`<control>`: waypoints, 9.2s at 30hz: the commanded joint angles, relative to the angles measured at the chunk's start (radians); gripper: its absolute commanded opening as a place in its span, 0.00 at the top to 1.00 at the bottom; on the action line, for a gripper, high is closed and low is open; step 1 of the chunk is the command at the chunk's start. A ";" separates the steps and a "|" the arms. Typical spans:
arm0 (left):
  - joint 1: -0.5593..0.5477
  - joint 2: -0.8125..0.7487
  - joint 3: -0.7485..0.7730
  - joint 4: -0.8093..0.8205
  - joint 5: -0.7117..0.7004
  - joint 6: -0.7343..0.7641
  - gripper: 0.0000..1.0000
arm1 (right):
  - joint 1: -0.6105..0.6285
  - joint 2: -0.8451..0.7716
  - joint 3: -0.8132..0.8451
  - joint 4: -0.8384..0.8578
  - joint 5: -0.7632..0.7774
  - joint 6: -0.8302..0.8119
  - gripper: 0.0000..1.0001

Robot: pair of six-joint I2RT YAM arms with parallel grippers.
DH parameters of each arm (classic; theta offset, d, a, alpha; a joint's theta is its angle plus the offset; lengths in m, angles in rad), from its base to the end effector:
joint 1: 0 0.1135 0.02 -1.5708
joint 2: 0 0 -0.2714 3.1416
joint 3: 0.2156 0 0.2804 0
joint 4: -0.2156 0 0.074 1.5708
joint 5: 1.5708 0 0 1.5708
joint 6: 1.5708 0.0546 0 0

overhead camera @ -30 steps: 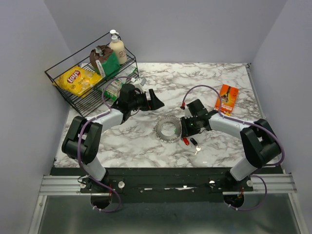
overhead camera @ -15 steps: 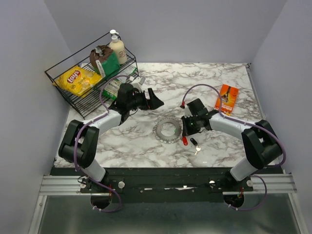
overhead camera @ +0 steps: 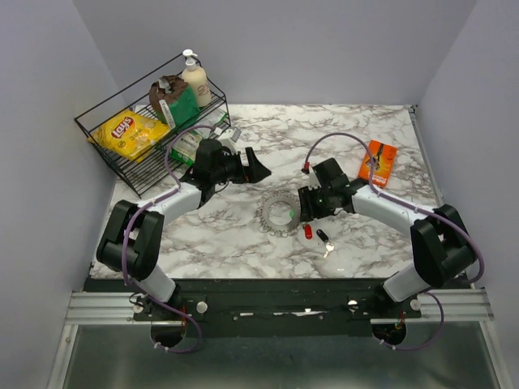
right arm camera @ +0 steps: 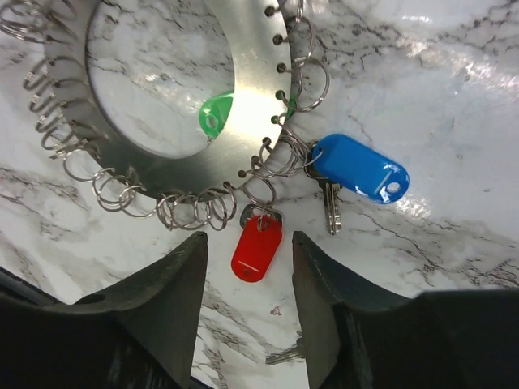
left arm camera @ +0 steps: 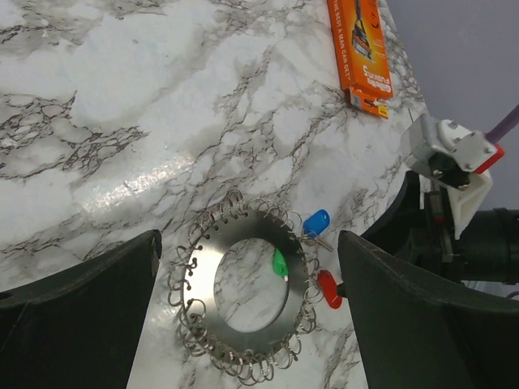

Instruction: Put the keys on the keyring

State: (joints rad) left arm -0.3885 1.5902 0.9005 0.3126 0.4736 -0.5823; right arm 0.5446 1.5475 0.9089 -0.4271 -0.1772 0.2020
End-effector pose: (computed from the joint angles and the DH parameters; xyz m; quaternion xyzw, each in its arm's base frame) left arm 0.3503 -0.1703 0.2117 0.0534 0.8130 -0.4265 0.3927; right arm 0.2783 0.1798 0.1579 -0.1862 0.9466 0.1705 0.2005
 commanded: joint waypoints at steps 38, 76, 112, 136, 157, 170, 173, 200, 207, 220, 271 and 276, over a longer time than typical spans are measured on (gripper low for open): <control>0.002 0.149 -0.025 -0.138 -0.036 0.117 0.38 | 0.038 0.292 0.430 0.105 -0.334 0.046 0.55; 0.002 0.255 -0.083 0.002 0.091 0.078 0.65 | 0.054 0.582 0.571 0.097 -0.255 0.128 0.99; -0.001 0.166 -0.184 0.137 0.178 0.061 1.00 | 0.055 0.349 0.410 0.122 -0.176 0.086 0.99; 0.000 0.065 -0.167 0.069 0.079 0.102 0.41 | 0.055 0.322 0.415 0.105 0.033 0.053 0.87; -0.062 0.030 -0.083 -0.010 0.039 0.127 0.30 | -0.049 0.255 0.326 0.096 0.005 0.034 0.57; -0.075 0.097 0.047 -0.113 0.085 0.078 0.33 | -0.118 0.257 0.297 0.151 -0.143 0.065 0.57; -0.081 0.116 0.080 -0.147 0.091 0.067 0.35 | -0.117 0.253 0.288 0.156 -0.148 0.066 0.57; -0.247 0.306 0.167 -0.460 0.005 0.145 0.99 | -0.123 0.344 0.295 0.123 -0.136 0.083 0.46; -0.247 0.321 0.222 -0.622 -0.110 0.199 1.00 | -0.121 0.350 0.263 0.116 -0.172 0.089 0.45; -0.247 0.405 0.360 -0.780 -0.363 0.237 1.00 | -0.120 0.338 0.186 0.087 -0.251 0.080 0.46; -0.250 0.553 0.522 -0.784 -0.349 0.306 1.00 | 0.020 0.295 0.157 0.094 -0.384 0.068 0.46; -0.247 0.492 0.491 -0.750 -0.372 0.318 1.00 | 0.020 0.218 0.128 0.119 -0.320 0.059 0.46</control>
State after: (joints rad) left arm -0.6342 2.0632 1.4578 -0.4294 0.1394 -0.3038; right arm 0.5552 1.8301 1.0599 -0.3115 -0.5423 0.2829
